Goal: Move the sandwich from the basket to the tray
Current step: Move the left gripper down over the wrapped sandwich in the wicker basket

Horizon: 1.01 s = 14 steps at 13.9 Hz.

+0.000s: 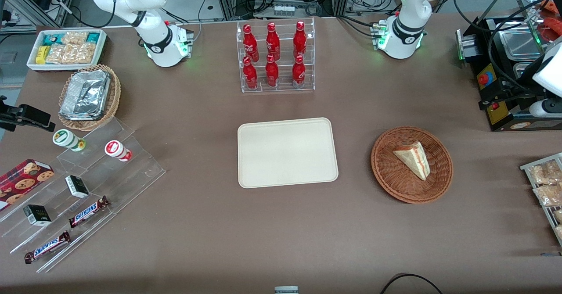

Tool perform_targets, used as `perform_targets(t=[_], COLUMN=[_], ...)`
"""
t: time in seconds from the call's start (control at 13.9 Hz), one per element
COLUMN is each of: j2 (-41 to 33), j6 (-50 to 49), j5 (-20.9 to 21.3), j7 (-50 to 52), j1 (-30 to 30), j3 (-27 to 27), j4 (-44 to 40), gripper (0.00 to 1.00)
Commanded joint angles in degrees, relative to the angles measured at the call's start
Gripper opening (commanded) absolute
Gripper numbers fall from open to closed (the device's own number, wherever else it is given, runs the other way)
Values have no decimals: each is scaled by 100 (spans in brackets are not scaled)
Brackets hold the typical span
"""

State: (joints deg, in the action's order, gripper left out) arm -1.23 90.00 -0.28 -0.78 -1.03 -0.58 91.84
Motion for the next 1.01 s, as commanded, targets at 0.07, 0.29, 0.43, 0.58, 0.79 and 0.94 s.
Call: perform_targets(t=[0.07, 0.29, 0.43, 0.58, 0.79, 0.94], j2=[44, 228, 553, 825, 879, 696], j6=[-79, 193, 246, 674, 1719, 2615], j5=[-69, 19, 10, 19, 19, 19], j7=[183, 201, 542, 788, 1727, 2247], j1=[68, 50, 50, 33, 24, 24], j3=[49, 137, 155, 190, 199, 199], j4=[-140, -105, -105, 70, 841, 1745], gripper=[100, 100, 100, 100, 100, 100])
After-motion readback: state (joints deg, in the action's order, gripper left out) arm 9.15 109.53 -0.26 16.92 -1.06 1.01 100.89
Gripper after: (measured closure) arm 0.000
